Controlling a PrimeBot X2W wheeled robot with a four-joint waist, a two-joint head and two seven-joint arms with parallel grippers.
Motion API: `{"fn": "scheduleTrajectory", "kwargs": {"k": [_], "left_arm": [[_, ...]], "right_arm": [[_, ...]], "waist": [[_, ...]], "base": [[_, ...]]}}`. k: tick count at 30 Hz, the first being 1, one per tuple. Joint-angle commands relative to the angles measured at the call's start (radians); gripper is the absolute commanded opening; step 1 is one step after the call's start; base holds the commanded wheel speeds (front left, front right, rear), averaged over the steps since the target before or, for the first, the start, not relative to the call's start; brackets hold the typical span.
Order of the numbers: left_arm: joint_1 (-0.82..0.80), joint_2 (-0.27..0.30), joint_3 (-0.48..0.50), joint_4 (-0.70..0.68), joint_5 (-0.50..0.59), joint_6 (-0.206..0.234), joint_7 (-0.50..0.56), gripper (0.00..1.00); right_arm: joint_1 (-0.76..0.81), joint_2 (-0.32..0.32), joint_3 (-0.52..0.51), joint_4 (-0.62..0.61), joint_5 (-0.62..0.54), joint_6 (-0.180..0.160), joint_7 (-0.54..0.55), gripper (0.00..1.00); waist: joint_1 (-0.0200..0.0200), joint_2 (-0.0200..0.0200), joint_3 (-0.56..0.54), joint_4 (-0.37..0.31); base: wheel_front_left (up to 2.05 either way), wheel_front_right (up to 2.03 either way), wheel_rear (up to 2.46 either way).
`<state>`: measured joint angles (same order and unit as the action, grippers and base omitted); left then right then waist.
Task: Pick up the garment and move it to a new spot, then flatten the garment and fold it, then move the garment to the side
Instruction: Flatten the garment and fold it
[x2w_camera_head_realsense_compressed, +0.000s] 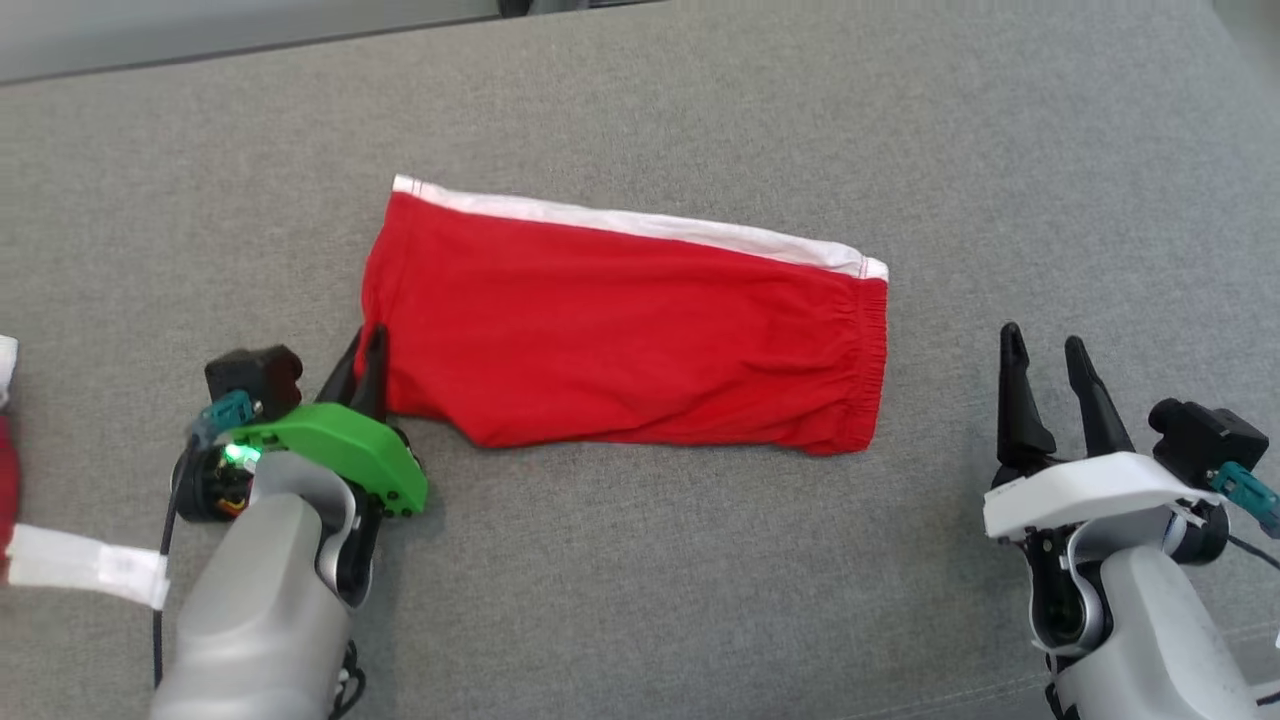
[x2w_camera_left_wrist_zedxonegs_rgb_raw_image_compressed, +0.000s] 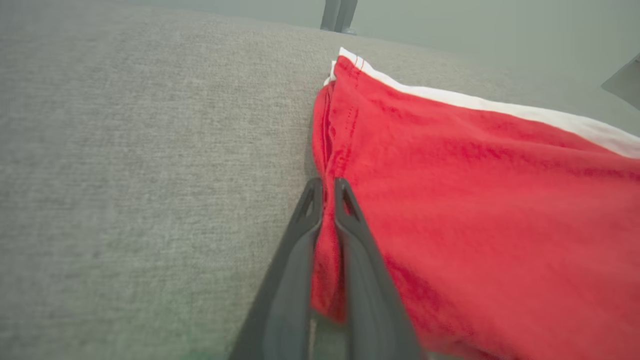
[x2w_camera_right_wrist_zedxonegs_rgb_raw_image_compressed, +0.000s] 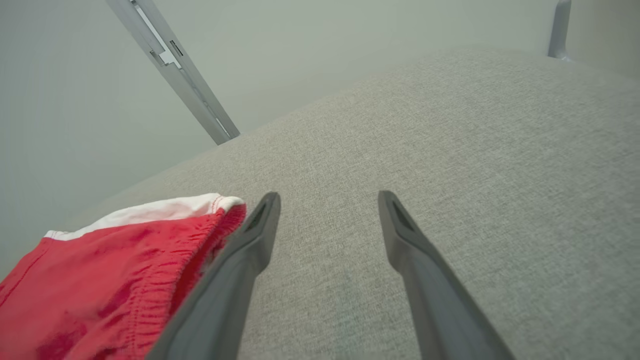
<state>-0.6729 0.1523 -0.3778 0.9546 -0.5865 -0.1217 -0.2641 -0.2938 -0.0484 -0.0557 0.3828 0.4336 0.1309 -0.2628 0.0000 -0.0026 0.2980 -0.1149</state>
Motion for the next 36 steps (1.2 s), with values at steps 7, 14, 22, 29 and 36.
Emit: {"fn": "scheduleTrajectory", "kwargs": {"k": [7, 14, 22, 29, 36], "left_arm": [[0.231, -0.049, 0.14, -0.127, 0.051, 0.037, 0.0, 0.0], [0.364, -0.068, 0.243, -0.219, 0.128, 0.039, 0.0, 0.95], [0.477, -0.081, 0.392, -0.412, 0.291, 0.055, 0.0, 1.0], [0.595, -0.095, 0.476, -0.562, 0.371, 0.05, 0.0, 1.0], [0.69, -0.1, 0.52, -0.619, 0.417, 0.041, 0.0, 1.0]], "right_arm": [[0.107, -0.004, -0.019, 0.01, -0.047, 0.0, -0.003, 1.0], [0.132, -0.005, -0.017, 0.022, -0.049, 0.0, -0.003, 1.0], [0.149, -0.004, -0.008, -0.003, -0.098, 0.0, -0.003, 1.0], [0.171, -0.004, -0.012, -0.008, -0.11, 0.0, -0.003, 1.0], [0.19, -0.004, 0.027, 0.0, -0.112, 0.0, -0.003, 1.0]], "waist": [[0.0, 0.0026, -0.176, 0.088], [0.0, 0.0026, -0.221, 0.107], [0.0, 0.0026, -0.246, 0.106], [0.0, 0.0026, -0.279, 0.114], [0.0, 0.0026, -0.286, 0.139]], "base": [[0.0, 0.0, 0.0], [0.0, 0.0, 0.0], [0.0, 0.0, 0.0], [0.0, 0.0, 0.0], [0.0, 0.0, 0.0]]}}
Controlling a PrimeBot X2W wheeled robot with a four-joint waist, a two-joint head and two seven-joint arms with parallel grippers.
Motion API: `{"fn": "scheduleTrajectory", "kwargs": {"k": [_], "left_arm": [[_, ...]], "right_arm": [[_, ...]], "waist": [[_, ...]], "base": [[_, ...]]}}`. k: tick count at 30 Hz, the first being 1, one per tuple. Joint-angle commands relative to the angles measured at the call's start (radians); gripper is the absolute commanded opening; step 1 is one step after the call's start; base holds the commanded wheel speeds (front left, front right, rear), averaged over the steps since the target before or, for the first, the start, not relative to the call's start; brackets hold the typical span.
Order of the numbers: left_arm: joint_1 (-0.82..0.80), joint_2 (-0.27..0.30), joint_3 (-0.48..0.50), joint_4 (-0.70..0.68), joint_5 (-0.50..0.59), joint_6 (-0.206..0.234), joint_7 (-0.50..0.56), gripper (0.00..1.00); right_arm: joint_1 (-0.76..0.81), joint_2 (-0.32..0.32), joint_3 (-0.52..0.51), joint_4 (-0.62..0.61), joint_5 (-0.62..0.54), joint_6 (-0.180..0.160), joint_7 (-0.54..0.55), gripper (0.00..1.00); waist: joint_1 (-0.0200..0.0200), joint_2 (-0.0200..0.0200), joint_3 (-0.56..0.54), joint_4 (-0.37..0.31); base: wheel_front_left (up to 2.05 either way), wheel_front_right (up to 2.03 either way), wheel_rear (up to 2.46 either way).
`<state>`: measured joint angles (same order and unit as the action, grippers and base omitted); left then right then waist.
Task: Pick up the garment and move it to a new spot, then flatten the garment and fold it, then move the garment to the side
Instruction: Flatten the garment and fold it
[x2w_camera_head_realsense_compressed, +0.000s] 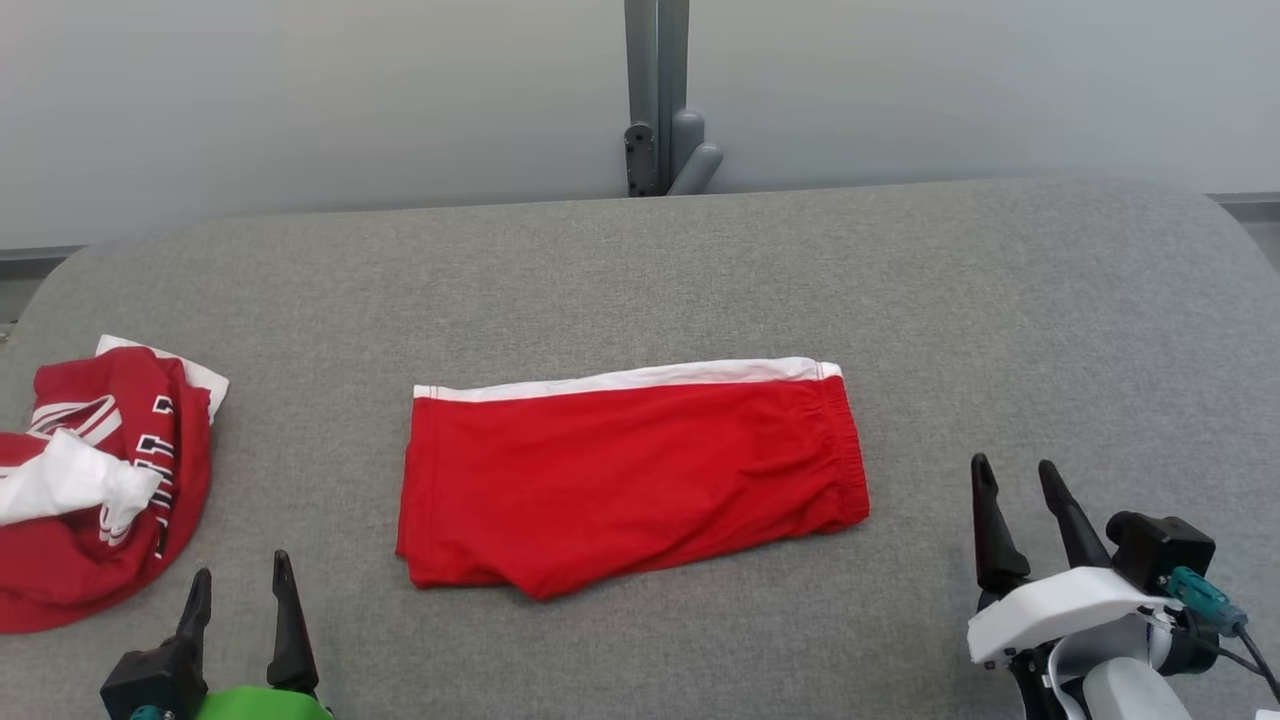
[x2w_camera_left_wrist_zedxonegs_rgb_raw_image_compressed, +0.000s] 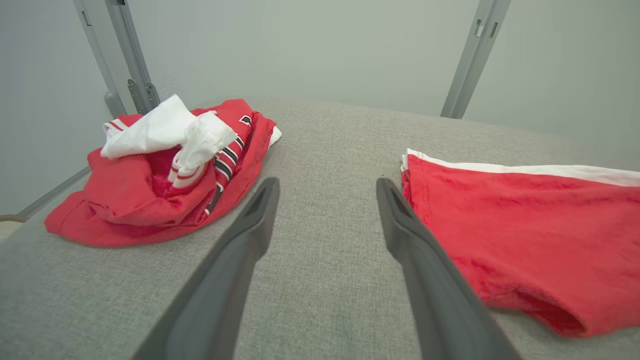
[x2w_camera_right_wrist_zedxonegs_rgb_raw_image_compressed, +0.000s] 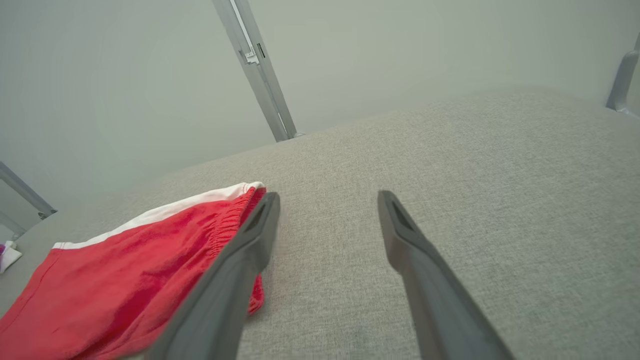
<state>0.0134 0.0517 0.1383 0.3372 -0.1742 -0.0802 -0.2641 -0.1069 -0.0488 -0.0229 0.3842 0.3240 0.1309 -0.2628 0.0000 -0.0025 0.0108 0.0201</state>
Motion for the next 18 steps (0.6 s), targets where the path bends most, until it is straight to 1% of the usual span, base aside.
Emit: {"fn": "scheduleTrajectory", "kwargs": {"k": [1, 5, 10, 13, 16, 18], "left_arm": [[0.011, 0.0, 0.0, -0.002, 0.004, -0.004, 0.0, 1.0], [0.014, 0.0, -0.026, -0.001, -0.012, -0.005, 0.0, 1.0], [-0.024, 0.0, -0.077, -0.002, -0.027, -0.004, 0.0, 1.0], [-0.038, 0.001, -0.098, 0.0, -0.031, -0.001, 0.0, 1.0], [-0.05, 0.0, -0.107, 0.001, -0.038, 0.0, 0.0, 1.0], [-0.055, 0.001, -0.108, 0.001, -0.038, -0.001, 0.0, 1.0]], "right_arm": [[0.001, -0.004, 0.006, 0.001, 0.002, 0.0, -0.003, 1.0], [-0.046, -0.004, 0.063, 0.024, 0.016, 0.0, -0.003, 1.0], [-0.146, -0.005, 0.139, 0.163, 0.038, 0.0, -0.003, 1.0], [-0.214, -0.004, 0.148, 0.278, 0.027, 0.0, -0.003, 1.0], [-0.27, -0.005, 0.11, 0.391, -0.002, -0.001, -0.003, 1.0], [-0.298, -0.003, 0.097, 0.456, 0.009, 0.0, -0.003, 1.0]], "waist": [[0.0, 0.0025, 0.004, 0.01], [0.0, 0.0025, 0.033, 0.046], [0.0, 0.0025, 0.078, 0.114], [0.0, 0.0025, 0.098, 0.153], [0.0, 0.0025, 0.115, 0.182], [0.0, 0.0025, 0.124, 0.199]], "base": [[0.0, 0.0, 0.0], [0.0, 0.0, 0.0], [0.0, 0.0, 0.0], [0.0, 0.0, 0.0], [0.0, 0.0, 0.0], [0.0, 0.0, 0.0]]}}
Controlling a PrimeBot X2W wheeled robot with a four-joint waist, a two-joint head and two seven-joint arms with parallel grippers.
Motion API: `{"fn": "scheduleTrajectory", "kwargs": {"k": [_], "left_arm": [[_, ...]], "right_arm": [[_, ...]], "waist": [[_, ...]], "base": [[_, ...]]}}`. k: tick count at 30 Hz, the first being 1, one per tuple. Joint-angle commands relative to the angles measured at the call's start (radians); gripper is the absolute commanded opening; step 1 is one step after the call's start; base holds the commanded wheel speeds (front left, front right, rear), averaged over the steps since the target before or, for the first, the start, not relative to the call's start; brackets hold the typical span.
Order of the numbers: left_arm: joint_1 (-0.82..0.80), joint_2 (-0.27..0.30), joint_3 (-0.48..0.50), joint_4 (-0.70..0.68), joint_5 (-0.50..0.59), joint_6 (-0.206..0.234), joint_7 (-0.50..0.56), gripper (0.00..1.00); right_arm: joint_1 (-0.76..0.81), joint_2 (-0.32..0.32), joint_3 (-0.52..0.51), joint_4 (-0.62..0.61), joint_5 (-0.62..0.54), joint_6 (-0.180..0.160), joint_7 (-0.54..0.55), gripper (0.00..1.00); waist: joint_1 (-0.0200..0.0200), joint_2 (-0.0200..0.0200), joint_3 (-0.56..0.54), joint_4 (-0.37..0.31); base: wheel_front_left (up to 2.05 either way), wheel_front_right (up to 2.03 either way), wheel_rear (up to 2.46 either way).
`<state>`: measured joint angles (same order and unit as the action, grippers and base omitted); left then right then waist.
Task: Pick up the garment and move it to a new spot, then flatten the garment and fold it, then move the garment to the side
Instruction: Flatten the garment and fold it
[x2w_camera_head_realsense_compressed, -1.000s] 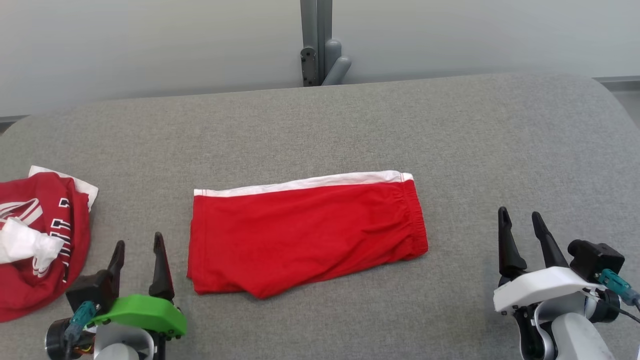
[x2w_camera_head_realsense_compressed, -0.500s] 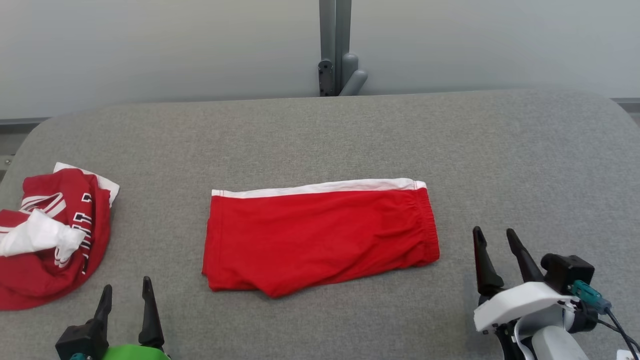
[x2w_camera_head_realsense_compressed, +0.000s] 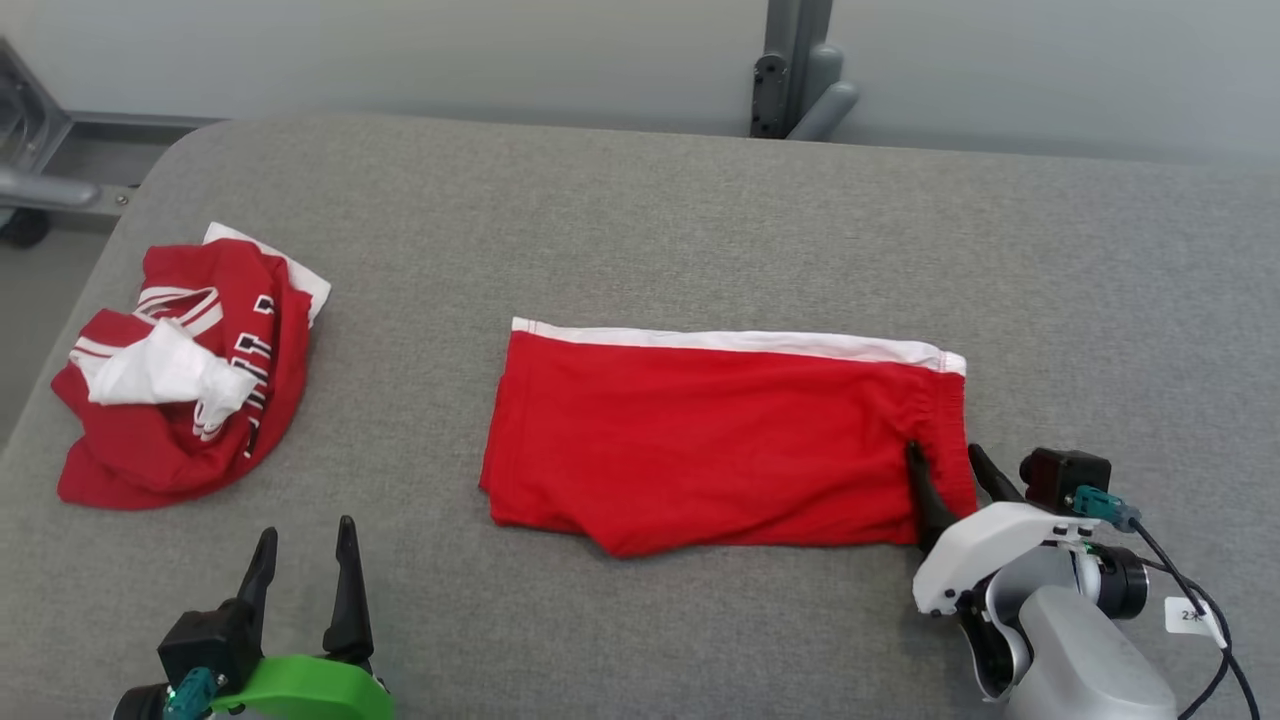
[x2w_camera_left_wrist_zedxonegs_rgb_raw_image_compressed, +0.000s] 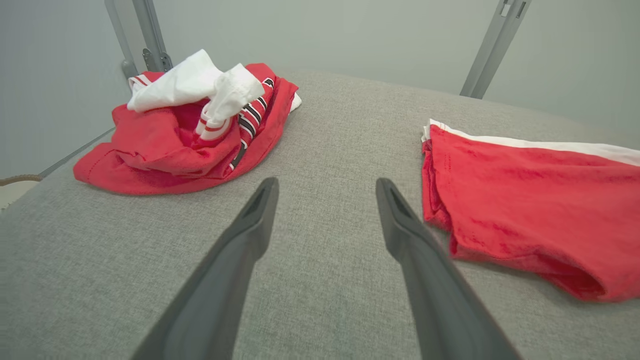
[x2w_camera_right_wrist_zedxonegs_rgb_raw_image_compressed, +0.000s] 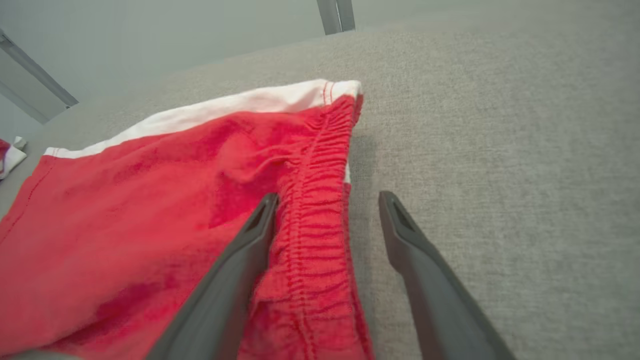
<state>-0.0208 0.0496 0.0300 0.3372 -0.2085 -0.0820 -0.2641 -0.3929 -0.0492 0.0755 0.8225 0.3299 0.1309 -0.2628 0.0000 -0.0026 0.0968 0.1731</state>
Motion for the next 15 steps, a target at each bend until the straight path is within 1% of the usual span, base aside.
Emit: {"fn": "scheduleTrajectory", "kwargs": {"k": [1, 3, 7, 8, 9, 10, 12, 15], "left_arm": [[-0.023, 0.003, 0.0, 0.0, -0.001, -0.001, 0.0, 1.0], [-0.025, 0.003, 0.003, -0.002, -0.001, -0.004, 0.0, 1.0], [-0.032, 0.003, 0.007, -0.005, 0.003, -0.007, 0.0, 1.0], [-0.031, 0.003, 0.007, -0.006, 0.003, -0.007, 0.0, 1.0], [-0.03, 0.003, 0.009, -0.008, 0.004, -0.006, 0.0, 1.0], [-0.028, 0.003, 0.009, -0.01, 0.003, -0.004, 0.0, 1.0], [-0.028, 0.002, 0.009, -0.011, -0.01, -0.002, 0.0, 1.0], [-0.032, 0.003, 0.007, -0.014, -0.011, -0.004, 0.0, 1.0]], "right_arm": [[-0.026, -0.003, -0.013, 0.046, -0.005, 0.0, -0.003, 1.0], [-0.04, -0.005, -0.034, 0.087, -0.008, 0.0, -0.003, 1.0], [-0.046, -0.002, 0.005, 0.151, 0.039, 0.0, 0.004, 1.0], [-0.046, 0.001, 0.021, 0.155, 0.055, 0.0, 0.004, 0.69], [-0.047, 0.003, 0.036, 0.15, 0.068, 0.0, 0.005, 0.23], [-0.047, 0.004, 0.041, 0.143, 0.078, 0.0, 0.005, 0.0], [-0.046, 0.002, 0.041, 0.125, 0.088, 0.0, 0.004, 0.0], [-0.039, -0.004, 0.011, 0.093, 0.09, -0.001, 0.001, 0.0]], "waist": [[0.0, 0.0026, 0.042, 0.053], [0.0, 0.0026, 0.05, 0.063], [0.0, 0.0026, 0.059, 0.072], [0.0, 0.0026, 0.059, 0.072], [0.0, 0.0026, 0.06, 0.071], [0.0, 0.0026, 0.061, 0.068], [0.0, 0.0026, 0.062, 0.061], [0.0, 0.0026, 0.06, 0.047]], "base": [[0.0, 0.0, 0.0], [0.0, 0.0, 0.0], [0.0, 0.0, 0.0], [0.0, 0.0, 0.0], [0.0, 0.0, 0.0], [0.0, 0.0, 0.0], [0.0, 0.0, 0.0], [0.0, 0.0, 0.0]]}}
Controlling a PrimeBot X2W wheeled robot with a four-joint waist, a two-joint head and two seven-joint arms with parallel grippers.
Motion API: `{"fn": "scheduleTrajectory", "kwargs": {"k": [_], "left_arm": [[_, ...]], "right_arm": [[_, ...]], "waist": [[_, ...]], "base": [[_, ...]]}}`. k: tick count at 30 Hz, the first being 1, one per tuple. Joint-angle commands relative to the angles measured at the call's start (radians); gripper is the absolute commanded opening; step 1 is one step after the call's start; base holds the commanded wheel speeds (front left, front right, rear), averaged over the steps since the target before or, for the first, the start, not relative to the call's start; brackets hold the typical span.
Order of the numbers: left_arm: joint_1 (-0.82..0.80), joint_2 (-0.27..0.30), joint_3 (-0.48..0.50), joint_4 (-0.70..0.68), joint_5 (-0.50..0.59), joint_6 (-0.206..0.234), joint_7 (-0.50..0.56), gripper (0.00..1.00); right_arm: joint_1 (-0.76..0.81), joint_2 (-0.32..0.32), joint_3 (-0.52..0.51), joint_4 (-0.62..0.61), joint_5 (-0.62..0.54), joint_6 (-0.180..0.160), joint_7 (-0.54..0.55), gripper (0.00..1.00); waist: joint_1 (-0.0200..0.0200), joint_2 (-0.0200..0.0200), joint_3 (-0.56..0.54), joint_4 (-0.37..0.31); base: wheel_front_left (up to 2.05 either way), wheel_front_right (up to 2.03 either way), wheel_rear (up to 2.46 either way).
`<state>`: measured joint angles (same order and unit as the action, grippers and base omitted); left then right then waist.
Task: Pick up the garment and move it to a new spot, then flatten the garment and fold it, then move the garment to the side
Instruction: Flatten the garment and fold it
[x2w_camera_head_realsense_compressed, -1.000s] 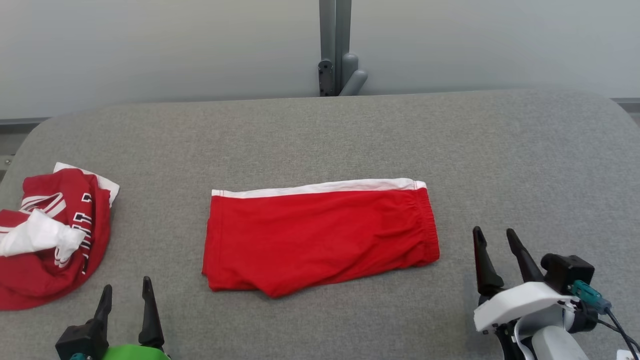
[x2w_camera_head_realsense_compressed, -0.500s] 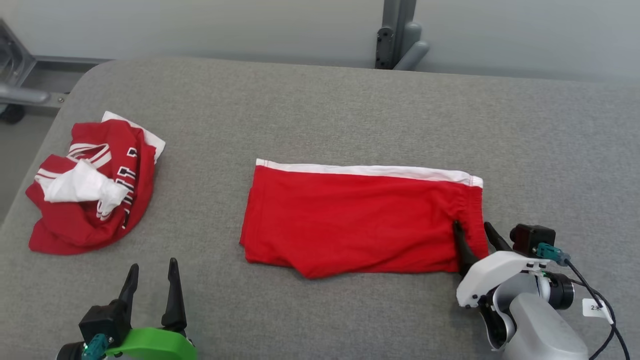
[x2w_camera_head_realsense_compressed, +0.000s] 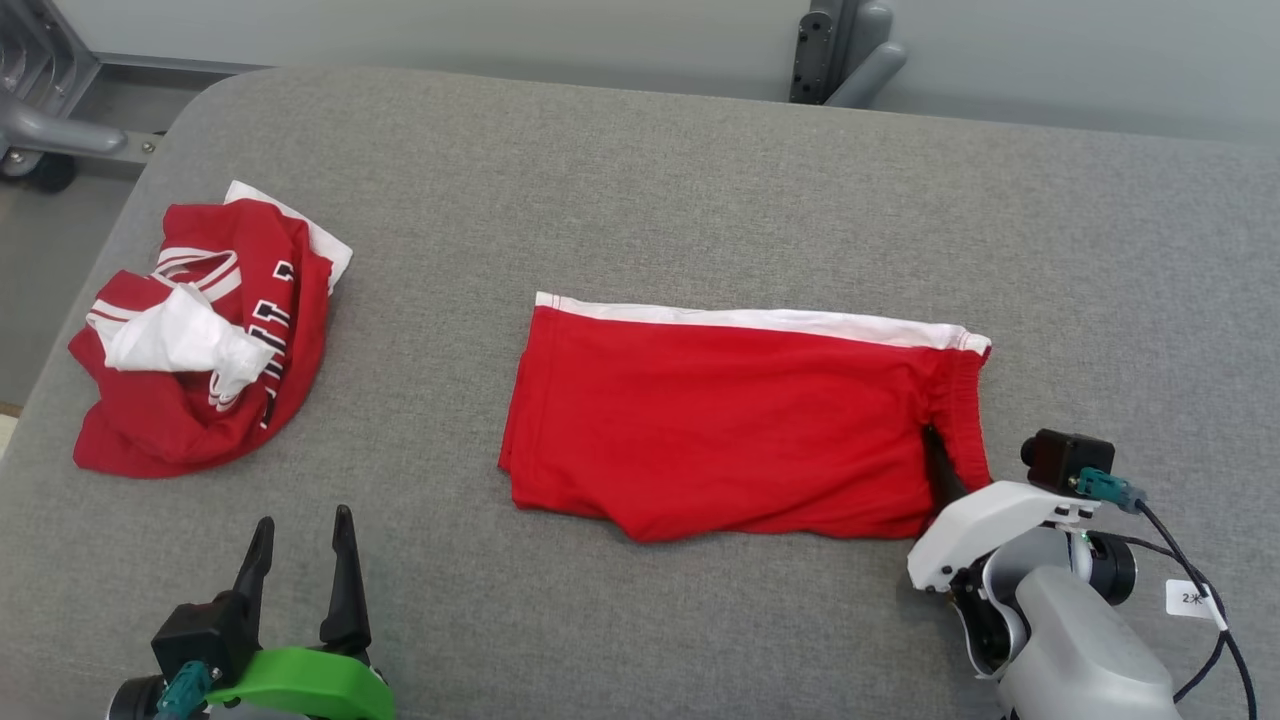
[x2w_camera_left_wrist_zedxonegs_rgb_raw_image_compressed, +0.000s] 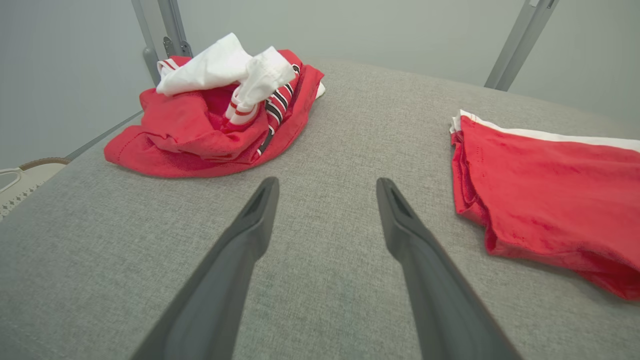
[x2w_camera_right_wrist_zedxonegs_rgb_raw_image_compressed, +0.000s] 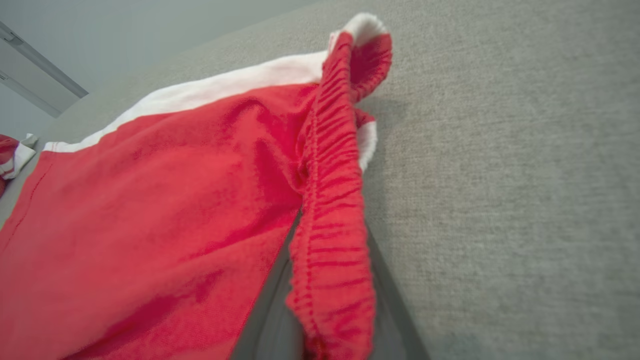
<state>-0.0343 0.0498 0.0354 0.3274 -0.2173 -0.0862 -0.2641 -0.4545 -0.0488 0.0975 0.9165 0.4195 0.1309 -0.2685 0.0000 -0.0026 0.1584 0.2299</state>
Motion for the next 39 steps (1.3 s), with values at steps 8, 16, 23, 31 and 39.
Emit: {"fn": "scheduleTrajectory", "kwargs": {"k": [8, 16, 23, 31, 39], "left_arm": [[-0.016, 0.002, -0.015, 0.003, -0.02, 0.004, 0.0, 1.0], [-0.031, 0.002, -0.053, 0.023, -0.036, 0.0, 0.0, 1.0], [-0.06, 0.003, -0.1, 0.032, -0.049, -0.005, 0.0, 1.0], [-0.082, 0.002, -0.188, 0.053, -0.034, -0.017, 0.0, 1.0], [-0.065, 0.002, -0.194, 0.051, -0.047, -0.002, 0.0, 1.0]], "right_arm": [[0.016, -0.046, -0.08, -0.102, -0.006, -0.001, 0.004, 0.0], [0.012, -0.057, 0.034, -0.218, 0.129, 0.0, 0.022, 0.0], [0.025, -0.044, 0.27, -0.395, 0.304, 0.0, 0.125, 0.0], [-0.052, -0.015, 0.428, -0.309, 0.33, 0.0, 0.133, 0.0], [-0.122, -0.004, 0.49, -0.165, 0.361, 0.0, 0.04, 1.0]], "waist": [[0.0, 0.0026, -0.008, -0.049], [0.0, 0.0026, -0.008, -0.062], [0.0, 0.0026, -0.005, -0.008], [0.0, 0.0026, -0.005, 0.13], [0.0, 0.0026, -0.013, 0.182]], "base": [[0.0, 0.0, 0.0], [0.0, 0.0, 0.0], [0.0, 0.0, 0.0], [0.0, 0.0, 0.0], [0.0, 0.0, 0.0]]}}
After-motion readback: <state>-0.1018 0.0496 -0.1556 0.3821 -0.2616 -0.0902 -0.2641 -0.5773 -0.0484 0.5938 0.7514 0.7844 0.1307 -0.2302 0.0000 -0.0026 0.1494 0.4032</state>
